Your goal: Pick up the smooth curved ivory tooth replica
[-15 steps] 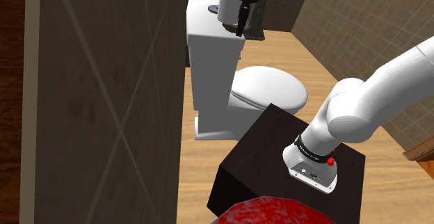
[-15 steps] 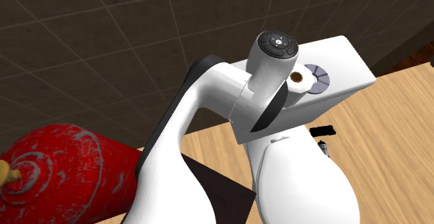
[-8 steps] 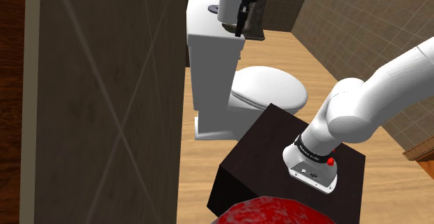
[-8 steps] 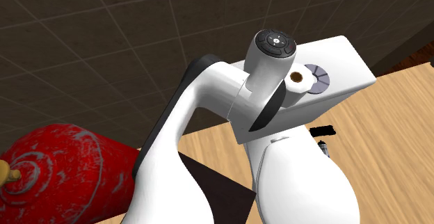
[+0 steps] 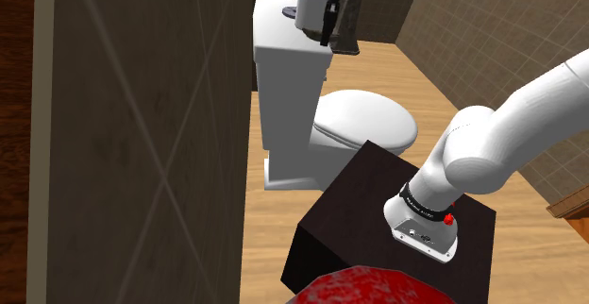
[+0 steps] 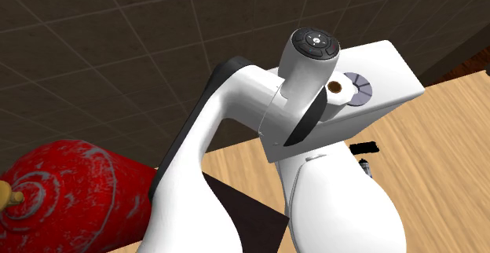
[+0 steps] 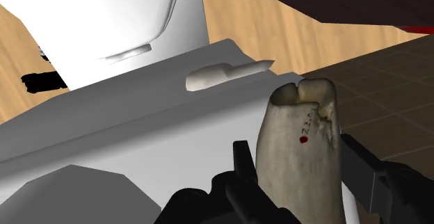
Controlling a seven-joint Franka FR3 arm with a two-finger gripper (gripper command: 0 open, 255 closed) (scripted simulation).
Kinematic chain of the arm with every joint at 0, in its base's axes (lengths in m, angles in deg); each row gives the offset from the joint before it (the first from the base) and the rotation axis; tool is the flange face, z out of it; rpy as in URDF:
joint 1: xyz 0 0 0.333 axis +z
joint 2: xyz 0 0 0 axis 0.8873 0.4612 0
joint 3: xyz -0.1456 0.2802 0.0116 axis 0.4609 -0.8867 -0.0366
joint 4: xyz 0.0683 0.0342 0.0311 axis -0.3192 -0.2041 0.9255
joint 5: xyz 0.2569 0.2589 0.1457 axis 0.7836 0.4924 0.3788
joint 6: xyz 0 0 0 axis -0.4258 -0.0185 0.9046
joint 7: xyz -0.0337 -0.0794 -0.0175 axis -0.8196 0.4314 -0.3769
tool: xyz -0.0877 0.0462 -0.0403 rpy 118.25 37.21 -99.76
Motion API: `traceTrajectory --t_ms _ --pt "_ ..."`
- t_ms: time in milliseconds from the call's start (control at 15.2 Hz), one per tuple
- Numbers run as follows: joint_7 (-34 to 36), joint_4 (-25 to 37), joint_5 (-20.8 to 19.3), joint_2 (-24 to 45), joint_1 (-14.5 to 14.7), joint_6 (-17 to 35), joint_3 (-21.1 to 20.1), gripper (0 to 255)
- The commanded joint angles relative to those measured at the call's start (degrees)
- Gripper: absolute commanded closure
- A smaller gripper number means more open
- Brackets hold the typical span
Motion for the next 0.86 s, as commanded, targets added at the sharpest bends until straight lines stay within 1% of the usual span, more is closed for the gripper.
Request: traceTrajectory --t_ms 0,660,792 --pt "-0.06 1.53 0.01 0.01 0.00 -1.56 -0.02 255" --pt "-0.31 10.30 0.32 1.11 0.18 -9.23 -0.22 255" --pt "-0.31 10.44 0.32 1.13 0.18 -9.35 -0.22 255"
